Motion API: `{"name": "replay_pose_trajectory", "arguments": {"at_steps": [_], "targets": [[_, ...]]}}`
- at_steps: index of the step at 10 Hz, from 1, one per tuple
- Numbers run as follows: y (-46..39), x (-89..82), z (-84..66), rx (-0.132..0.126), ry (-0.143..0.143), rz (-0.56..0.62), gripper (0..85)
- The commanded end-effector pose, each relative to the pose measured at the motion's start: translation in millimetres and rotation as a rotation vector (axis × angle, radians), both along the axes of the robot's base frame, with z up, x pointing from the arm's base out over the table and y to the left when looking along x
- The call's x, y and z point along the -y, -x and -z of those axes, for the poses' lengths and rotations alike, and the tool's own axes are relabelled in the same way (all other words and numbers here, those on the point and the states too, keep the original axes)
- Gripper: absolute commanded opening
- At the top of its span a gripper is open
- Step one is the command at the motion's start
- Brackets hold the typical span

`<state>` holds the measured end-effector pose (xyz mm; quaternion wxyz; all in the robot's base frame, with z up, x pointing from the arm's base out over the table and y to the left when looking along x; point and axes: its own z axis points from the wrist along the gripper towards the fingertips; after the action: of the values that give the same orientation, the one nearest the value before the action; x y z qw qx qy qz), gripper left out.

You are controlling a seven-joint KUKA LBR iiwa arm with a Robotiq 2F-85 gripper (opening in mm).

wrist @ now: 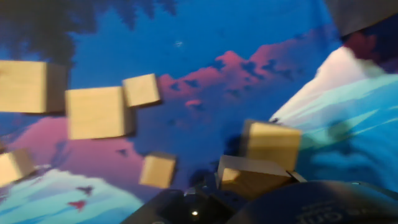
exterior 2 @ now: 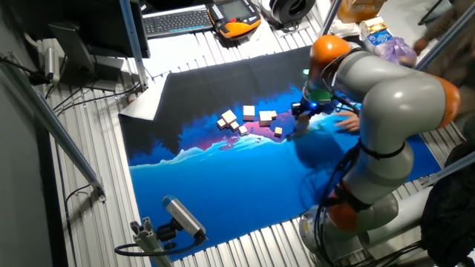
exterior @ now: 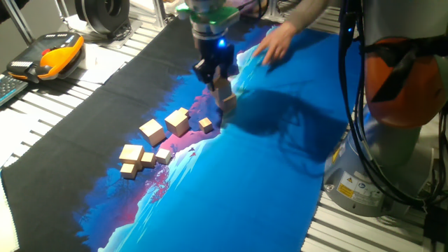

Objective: Stack the blocks in a vertical line of five

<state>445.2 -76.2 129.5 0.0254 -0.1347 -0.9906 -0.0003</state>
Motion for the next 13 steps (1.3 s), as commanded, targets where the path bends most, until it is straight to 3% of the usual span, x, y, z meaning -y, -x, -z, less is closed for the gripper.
{"name": "replay_pose_trajectory", "arguments": {"at_steps": [1,3,7,10,12,13], "targets": [[-0.6,17.0,2.9,0.006,-0.005,-0.004,0.0],[-3.7,22.1,8.3,0.014,-0.015,-0.018,0.0],[0.5,28.9,10.8,0.022,-0.02,-0.033,0.0],[-0.3,-1.6,17.6,0.027,-0.006,0.012,0.0],[-2.2,-21.5,6.6,0.004,-0.009,0.033,0.0],[-2.0,-27.3,1.5,0.001,0.005,0.037,0.0]]}}
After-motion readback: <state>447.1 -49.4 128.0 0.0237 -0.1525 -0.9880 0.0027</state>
